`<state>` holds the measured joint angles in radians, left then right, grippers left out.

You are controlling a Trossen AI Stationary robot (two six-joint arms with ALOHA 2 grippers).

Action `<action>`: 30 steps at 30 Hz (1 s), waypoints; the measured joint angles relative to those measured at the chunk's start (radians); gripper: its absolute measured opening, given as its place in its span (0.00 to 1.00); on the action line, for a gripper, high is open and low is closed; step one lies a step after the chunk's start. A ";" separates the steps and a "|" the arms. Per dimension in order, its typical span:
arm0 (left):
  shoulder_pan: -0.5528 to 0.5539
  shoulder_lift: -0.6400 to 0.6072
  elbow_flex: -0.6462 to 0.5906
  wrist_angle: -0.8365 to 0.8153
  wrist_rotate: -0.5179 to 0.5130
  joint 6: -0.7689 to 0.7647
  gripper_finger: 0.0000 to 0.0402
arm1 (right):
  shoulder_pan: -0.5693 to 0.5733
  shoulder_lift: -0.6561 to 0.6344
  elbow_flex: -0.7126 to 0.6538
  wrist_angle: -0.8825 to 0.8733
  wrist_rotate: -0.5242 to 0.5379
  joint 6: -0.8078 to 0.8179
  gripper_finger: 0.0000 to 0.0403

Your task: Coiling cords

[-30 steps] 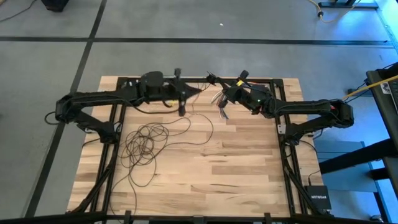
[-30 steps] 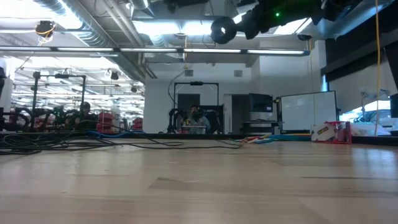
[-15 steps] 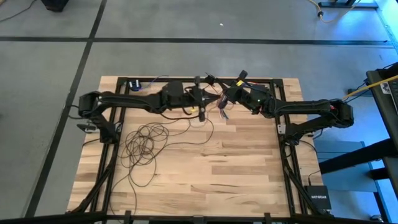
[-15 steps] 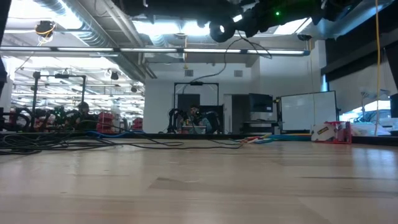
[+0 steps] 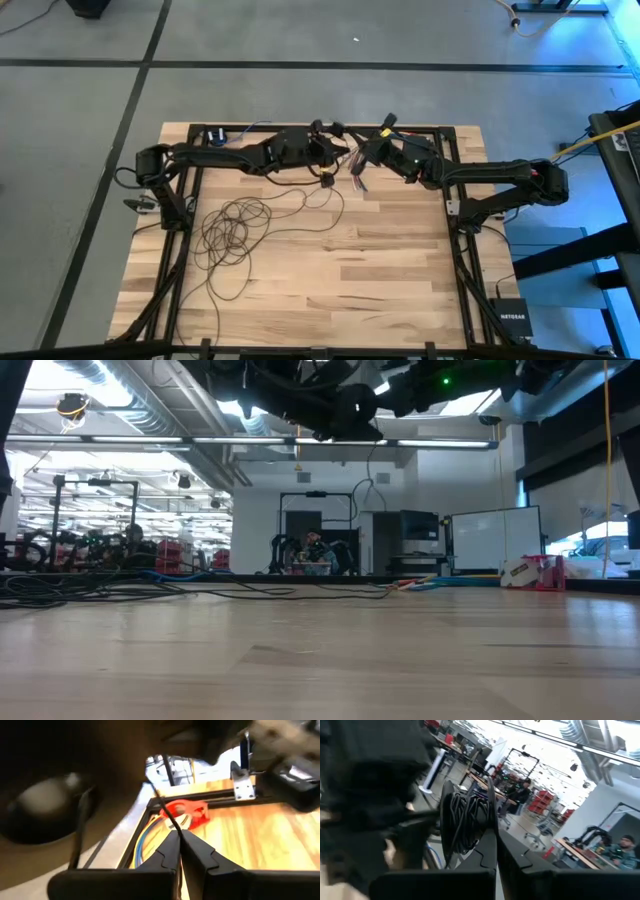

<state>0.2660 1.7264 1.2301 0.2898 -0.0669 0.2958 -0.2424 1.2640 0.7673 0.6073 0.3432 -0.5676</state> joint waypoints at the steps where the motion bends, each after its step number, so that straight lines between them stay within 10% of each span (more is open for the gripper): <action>1: 0.006 0.000 0.000 -0.002 0.000 0.000 0.02 | 0.000 0.000 0.000 0.002 -0.006 0.008 0.01; 30: 0.087 0.000 -0.026 -0.188 0.004 -0.001 0.03 | 0.001 -0.040 0.000 -0.021 -0.023 0.048 0.01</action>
<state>0.3527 1.7260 1.2044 0.1017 -0.0628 0.2951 -0.2413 1.2242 0.7670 0.5866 0.3199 -0.5198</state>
